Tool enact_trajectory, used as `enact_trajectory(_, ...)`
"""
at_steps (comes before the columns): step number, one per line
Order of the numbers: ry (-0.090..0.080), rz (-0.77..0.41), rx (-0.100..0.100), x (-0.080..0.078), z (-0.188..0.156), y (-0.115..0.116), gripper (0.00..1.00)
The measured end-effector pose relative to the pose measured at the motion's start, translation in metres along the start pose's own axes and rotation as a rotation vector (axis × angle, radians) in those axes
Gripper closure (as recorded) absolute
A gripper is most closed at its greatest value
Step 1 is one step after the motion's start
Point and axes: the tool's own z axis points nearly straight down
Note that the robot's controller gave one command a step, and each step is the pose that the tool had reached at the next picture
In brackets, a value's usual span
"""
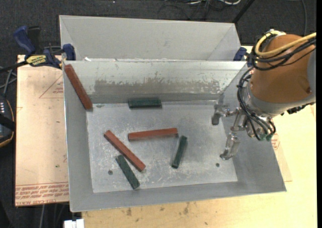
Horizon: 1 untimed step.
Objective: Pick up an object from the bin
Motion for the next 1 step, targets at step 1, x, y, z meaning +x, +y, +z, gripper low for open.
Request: enact_trajectory(1,0.000,0.000,0.000,0.0000,0.0000,0.0000,0.00)
